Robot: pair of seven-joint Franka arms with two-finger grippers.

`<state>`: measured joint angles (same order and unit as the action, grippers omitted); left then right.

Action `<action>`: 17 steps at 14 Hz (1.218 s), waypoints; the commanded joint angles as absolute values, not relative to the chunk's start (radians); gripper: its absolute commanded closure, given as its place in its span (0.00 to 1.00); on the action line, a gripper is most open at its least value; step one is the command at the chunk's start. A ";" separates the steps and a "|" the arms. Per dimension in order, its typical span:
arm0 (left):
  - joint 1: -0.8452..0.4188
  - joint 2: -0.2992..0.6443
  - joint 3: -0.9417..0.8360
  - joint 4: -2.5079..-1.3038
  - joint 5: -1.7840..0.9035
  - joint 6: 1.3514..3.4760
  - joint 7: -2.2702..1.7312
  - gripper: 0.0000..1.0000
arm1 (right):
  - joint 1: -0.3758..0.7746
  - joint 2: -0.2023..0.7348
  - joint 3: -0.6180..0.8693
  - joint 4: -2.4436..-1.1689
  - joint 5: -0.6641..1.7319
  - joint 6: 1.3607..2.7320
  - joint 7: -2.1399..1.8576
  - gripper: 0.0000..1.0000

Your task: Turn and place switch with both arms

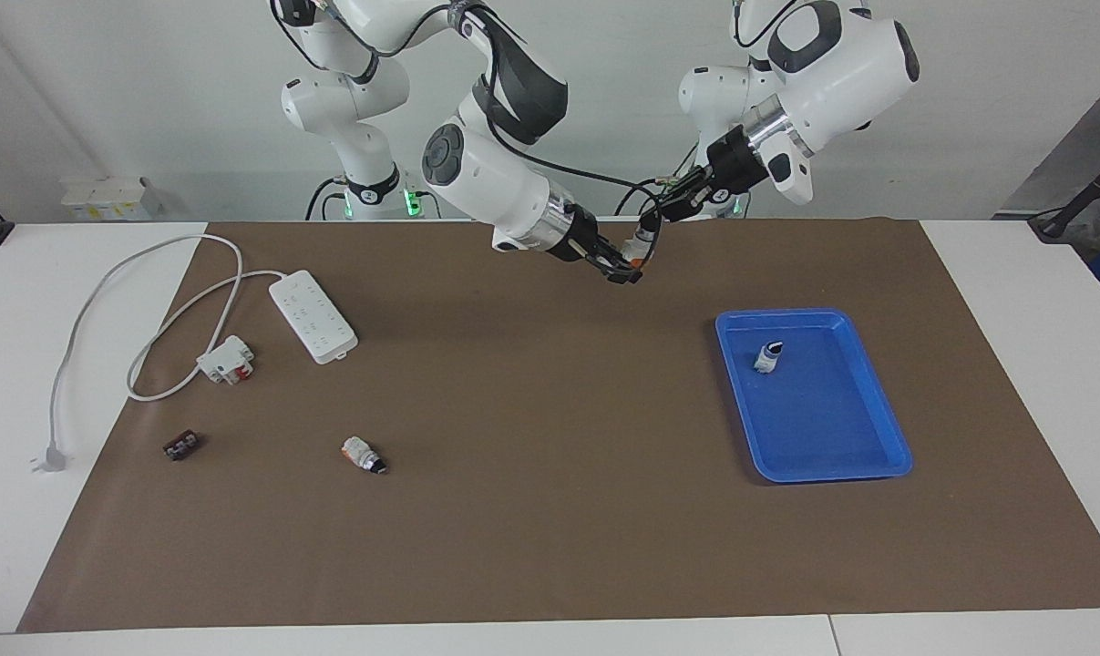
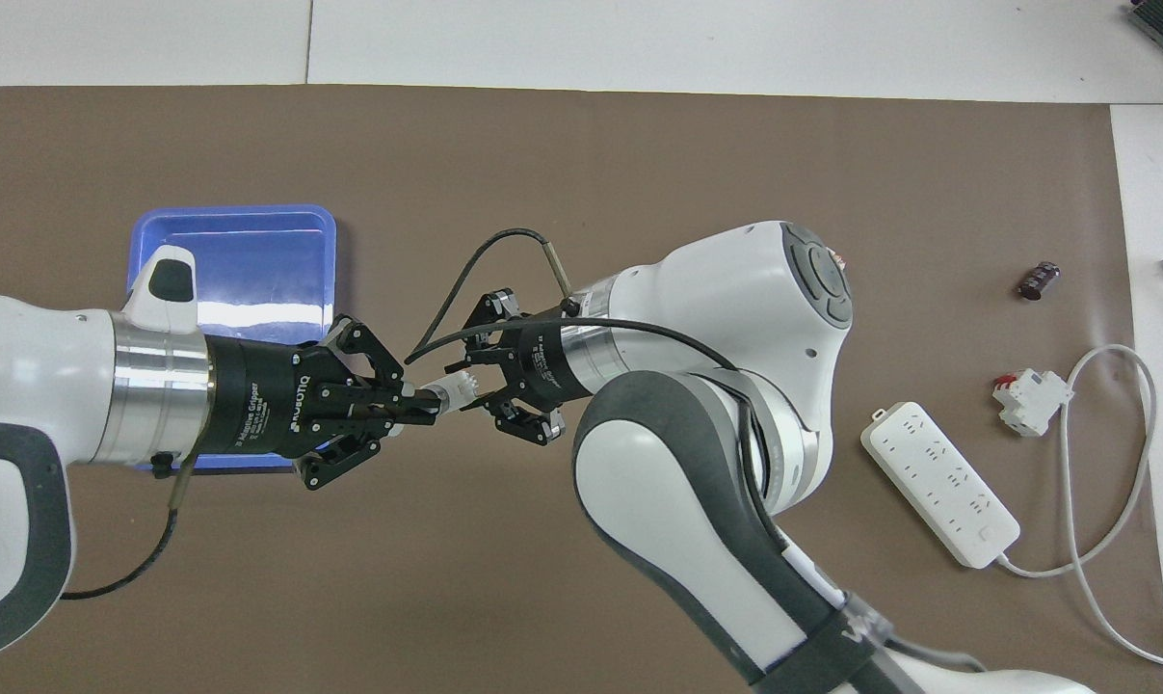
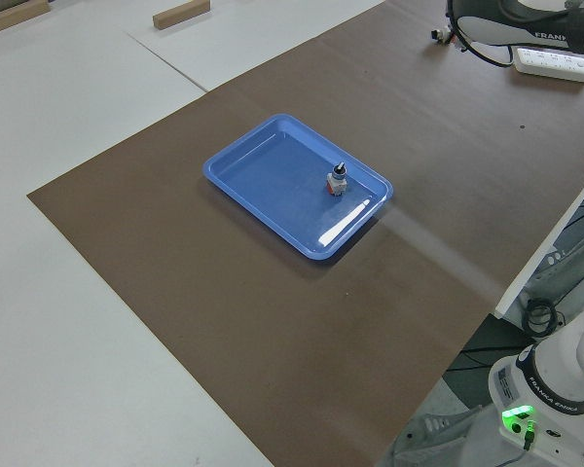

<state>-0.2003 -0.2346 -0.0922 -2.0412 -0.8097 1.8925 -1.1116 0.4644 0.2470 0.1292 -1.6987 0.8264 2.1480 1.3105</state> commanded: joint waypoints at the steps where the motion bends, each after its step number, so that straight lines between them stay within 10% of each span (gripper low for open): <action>1: -0.218 -0.230 -0.094 -2.056 -0.834 1.934 -1.166 1.00 | 0.472 0.238 0.141 -1.689 0.831 2.158 1.302 1.00; 17: -0.199 -0.225 -0.091 -2.042 -0.813 1.916 -1.172 1.00 | 0.471 0.238 0.143 -1.687 0.828 2.148 1.310 1.00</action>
<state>-0.2005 -0.2350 -0.0887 -2.0412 -0.8103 1.8948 -1.1519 0.4652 0.2471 0.1295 -1.6985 0.8265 2.1495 1.3105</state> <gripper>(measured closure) 0.903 0.661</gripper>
